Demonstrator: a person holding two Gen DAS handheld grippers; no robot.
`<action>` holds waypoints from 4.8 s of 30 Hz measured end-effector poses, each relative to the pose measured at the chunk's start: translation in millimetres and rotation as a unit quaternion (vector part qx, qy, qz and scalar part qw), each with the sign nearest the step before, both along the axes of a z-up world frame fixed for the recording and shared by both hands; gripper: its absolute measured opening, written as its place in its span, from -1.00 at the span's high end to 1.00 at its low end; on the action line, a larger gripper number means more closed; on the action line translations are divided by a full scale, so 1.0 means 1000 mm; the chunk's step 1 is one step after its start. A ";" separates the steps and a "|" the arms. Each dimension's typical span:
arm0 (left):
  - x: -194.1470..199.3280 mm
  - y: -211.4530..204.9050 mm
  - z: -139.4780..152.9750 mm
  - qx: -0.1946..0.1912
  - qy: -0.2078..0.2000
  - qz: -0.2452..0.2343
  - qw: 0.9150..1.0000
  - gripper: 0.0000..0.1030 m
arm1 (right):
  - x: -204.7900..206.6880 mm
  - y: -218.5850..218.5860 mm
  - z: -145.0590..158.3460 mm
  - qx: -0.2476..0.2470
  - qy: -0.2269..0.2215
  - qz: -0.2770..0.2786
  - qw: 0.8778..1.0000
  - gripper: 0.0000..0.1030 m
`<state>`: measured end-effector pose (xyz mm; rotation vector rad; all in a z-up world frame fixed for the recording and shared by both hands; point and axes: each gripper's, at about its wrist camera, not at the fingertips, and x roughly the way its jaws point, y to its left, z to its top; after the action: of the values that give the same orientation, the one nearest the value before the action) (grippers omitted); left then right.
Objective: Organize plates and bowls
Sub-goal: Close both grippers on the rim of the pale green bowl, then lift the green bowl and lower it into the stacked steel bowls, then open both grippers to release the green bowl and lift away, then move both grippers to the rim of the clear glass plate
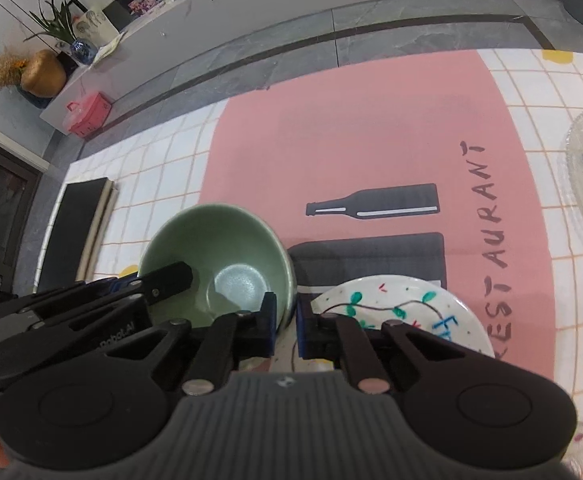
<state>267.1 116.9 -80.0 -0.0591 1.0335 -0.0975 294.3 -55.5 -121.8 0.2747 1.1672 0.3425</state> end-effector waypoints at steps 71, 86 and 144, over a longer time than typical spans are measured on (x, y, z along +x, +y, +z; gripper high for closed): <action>-0.233 -0.023 0.025 0.006 0.116 0.059 0.991 0.84 | -0.231 -0.011 0.027 -0.055 0.079 0.139 0.986 0.90; -0.226 -0.027 0.025 0.029 0.114 0.044 0.992 0.87 | -0.228 -0.002 0.024 -0.083 0.067 0.151 0.983 0.76; -0.183 -0.182 -0.024 -0.155 -0.023 0.123 0.980 -0.05 | -0.176 -0.273 -0.007 0.008 -0.037 -0.158 0.987 0.00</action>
<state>84.3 -64.8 -103.9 -0.4648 0.9500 -0.0335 118.2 -328.9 -129.0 0.4510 1.0291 0.0817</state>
